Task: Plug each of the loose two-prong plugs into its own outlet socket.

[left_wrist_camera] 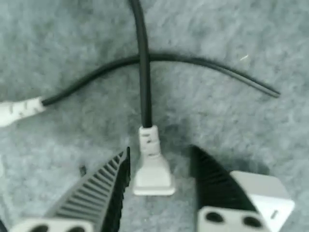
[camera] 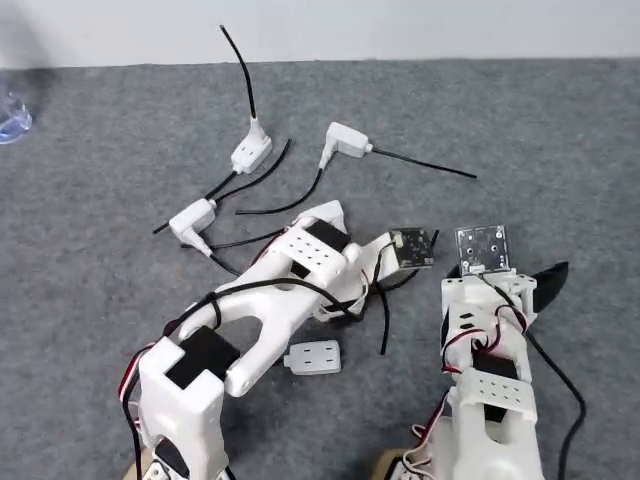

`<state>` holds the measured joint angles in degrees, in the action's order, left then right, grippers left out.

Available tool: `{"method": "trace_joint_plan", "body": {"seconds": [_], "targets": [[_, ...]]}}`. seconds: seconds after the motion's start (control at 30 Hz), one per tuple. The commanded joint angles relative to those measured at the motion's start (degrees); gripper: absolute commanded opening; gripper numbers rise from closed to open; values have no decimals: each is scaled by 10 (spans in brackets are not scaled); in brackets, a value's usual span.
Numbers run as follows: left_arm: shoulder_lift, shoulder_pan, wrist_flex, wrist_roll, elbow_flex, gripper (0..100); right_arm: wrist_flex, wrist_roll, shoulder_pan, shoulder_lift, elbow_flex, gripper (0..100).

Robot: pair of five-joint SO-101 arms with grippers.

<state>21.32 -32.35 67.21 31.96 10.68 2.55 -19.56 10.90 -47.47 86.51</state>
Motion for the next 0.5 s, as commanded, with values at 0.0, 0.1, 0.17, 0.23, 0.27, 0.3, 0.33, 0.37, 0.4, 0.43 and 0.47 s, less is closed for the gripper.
{"method": "trace_joint_plan", "body": {"seconds": [0.0, 0.1, 0.17, 0.23, 0.27, 0.3, 0.33, 0.37, 0.4, 0.43, 0.47], "targets": [[-61, 12, 18, -22, -22, 235, -14, -8, -4, 0, -32, 482], [-125, 43, 68, -15, -23, 235, -14, -9, -5, 0, -32, 482], [-171, 76, 113, -10, -23, 234, -14, -10, -7, 0, -32, 482], [-217, 120, 152, -13, -21, 232, -14, -11, -15, 0, -30, 482], [-240, 146, 164, -27, -14, 232, -14, -11, -18, 0, -30, 482], [-265, 171, 165, -50, -2, 232, -14, -11, -22, 0, -29, 482], [-289, 197, 164, -76, 13, 232, -14, -11, -26, 0, -29, 482], [-315, 222, 157, -101, 31, 232, -14, -11, -31, 0, -28, 482], [-340, 247, 142, -129, 57, 232, -14, -11, -37, 0, -27, 482], [-367, 274, 124, -158, 87, 232, -14, -14, -44, 0, -24, 482], [-395, 300, 98, -187, 125, 232, -14, -25, -51, 0, -21, 482]]}}
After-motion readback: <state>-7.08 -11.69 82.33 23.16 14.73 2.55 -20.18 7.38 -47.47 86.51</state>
